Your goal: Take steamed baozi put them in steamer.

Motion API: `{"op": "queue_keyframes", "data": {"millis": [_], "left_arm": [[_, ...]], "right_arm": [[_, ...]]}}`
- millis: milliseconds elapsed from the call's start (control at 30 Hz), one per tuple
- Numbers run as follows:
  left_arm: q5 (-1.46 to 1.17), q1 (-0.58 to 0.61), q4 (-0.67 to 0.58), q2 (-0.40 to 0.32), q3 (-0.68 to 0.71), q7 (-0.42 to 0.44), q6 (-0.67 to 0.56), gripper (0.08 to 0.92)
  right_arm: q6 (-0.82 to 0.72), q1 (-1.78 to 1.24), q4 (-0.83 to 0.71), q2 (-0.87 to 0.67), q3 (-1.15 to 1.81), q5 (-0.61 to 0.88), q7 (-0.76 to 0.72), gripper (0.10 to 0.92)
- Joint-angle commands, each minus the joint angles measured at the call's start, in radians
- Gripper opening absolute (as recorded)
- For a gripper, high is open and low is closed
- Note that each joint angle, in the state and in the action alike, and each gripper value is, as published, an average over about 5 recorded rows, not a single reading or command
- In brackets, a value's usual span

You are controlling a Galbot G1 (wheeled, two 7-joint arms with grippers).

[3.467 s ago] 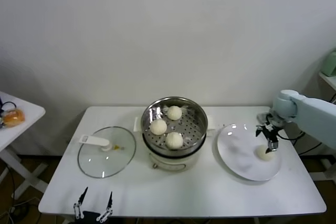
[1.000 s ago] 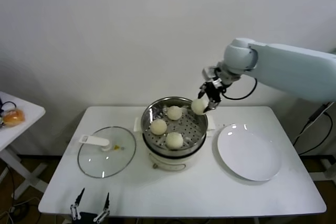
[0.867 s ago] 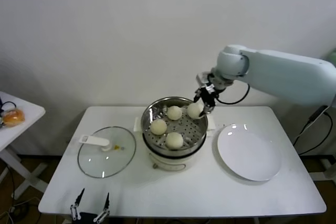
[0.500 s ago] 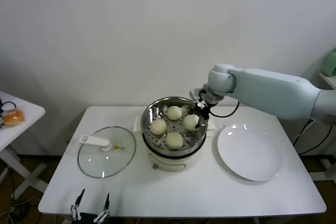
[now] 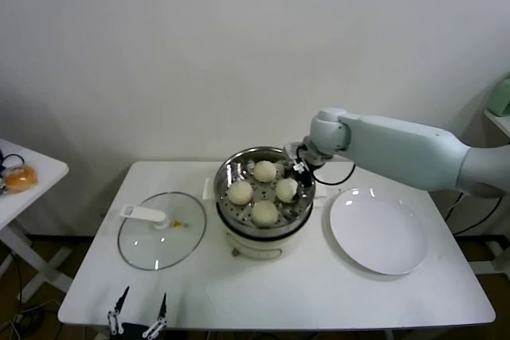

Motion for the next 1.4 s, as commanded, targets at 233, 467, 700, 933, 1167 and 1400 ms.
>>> {"op": "queue_keyframes", "data": {"millis": [233, 467, 700, 933, 1167, 1400], "left_arm": [[-0.001, 0.004, -0.01, -0.049, -0.001, -0.002, 0.001, 0.823], [-0.001, -0.002, -0.009, -0.049, 0.003, -0.003, 0.003, 0.823], [-0.007, -0.01, -0.002, -0.049, 0.0, -0.007, 0.005, 0.823], [-0.006, -0.026, 0.012, -0.049, 0.006, -0.006, 0.007, 0.823], [-0.014, -0.036, 0.022, -0.049, 0.01, -0.008, 0.002, 0.823], [-0.028, -0.046, 0.031, -0.049, 0.013, -0.018, -0.008, 0.823]], "right_arm": [[0.012, 0.132, 0.008, -0.046, -0.015, 0.119, -0.046, 0.821], [0.003, 0.12, 0.053, -0.176, 0.095, 0.154, 0.069, 0.823], [0.025, -0.276, 0.171, -0.366, 0.539, 0.221, 0.462, 0.823], [0.068, -0.706, 0.325, -0.488, 0.929, 0.249, 0.664, 0.823], [0.212, -1.147, 0.407, -0.474, 1.286, 0.239, 0.793, 0.823], [0.375, -1.673, 0.52, -0.277, 1.7, 0.196, 0.843, 0.823]]}}
